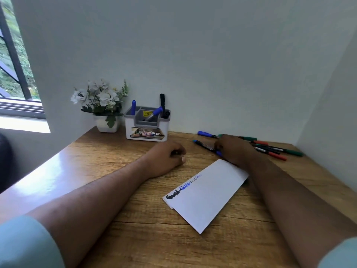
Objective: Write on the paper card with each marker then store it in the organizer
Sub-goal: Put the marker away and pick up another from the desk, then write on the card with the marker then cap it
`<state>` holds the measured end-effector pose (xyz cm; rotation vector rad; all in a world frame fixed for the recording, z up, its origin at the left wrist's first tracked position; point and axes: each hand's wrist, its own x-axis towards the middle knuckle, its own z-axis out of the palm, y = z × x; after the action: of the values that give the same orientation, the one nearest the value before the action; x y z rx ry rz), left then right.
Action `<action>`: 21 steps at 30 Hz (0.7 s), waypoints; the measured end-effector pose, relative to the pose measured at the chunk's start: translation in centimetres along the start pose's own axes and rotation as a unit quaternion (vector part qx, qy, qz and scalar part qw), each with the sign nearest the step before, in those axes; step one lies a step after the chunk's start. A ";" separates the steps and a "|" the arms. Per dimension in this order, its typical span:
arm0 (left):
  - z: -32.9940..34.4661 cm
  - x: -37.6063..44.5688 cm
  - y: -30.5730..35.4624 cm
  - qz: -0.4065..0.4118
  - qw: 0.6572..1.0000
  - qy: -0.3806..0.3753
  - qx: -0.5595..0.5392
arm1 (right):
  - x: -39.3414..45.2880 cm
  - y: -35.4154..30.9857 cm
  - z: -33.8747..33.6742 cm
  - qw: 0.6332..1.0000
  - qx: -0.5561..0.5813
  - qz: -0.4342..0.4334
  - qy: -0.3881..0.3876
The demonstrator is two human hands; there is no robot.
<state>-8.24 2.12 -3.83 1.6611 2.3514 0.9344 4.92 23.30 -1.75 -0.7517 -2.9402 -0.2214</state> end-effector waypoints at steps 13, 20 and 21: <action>0.0 -0.4 0.6 0.011 0.998 0.068 -0.002 | -0.2 -3.8 -1.7 0.854 0.503 -0.013 0.134; 0.2 -0.1 0.9 0.000 0.984 0.168 -0.063 | -1.0 -8.4 -1.7 0.600 0.800 -0.024 0.016; 0.2 0.0 0.7 0.001 0.984 0.172 -0.048 | -1.0 -8.6 -1.5 0.607 0.794 -0.021 0.015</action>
<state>-7.57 2.35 -3.58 1.5709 2.4599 1.4119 1.74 15.09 -1.37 -0.2446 -1.7757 1.9656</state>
